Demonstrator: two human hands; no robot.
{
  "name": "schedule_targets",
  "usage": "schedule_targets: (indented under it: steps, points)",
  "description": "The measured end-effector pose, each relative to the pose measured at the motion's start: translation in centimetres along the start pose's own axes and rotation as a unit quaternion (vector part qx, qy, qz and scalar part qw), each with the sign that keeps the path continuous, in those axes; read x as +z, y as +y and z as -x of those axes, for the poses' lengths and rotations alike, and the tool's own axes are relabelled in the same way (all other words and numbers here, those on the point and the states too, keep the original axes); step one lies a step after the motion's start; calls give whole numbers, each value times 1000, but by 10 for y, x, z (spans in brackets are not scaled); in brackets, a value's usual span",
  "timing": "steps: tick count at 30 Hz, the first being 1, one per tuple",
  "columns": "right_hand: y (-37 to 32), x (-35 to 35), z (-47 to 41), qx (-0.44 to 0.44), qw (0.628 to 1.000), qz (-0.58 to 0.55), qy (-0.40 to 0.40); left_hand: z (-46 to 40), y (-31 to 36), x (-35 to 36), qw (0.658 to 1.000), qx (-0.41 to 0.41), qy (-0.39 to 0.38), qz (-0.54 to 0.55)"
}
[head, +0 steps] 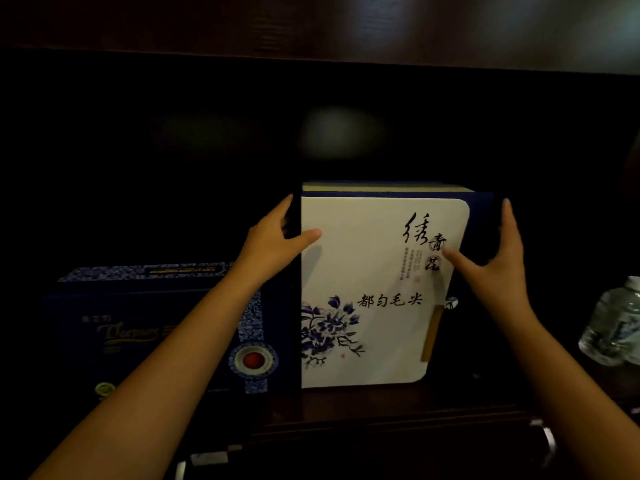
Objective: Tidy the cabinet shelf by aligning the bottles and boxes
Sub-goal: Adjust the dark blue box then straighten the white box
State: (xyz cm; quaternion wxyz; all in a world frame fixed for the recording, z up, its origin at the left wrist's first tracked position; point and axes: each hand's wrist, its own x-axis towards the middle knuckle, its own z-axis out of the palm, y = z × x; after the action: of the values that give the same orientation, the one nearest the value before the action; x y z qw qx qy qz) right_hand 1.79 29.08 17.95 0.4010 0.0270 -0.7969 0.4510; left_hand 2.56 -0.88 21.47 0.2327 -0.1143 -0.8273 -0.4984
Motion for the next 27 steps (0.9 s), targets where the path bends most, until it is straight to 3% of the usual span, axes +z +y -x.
schedule_targets:
  steps: [3, 10, 27]
  points:
    - [19, 6, -14, 74, 984, -122, -104, -3, -1, 16, 1000, 2, 2, -18]
    - [52, 19, -21, 116, 965, -163, -168, 3, -7, 31, 998, -8, 64, -3]
    - [49, 35, -19, 93, 972, -145, -161, 5, -11, 23, 996, -1, 82, -34]
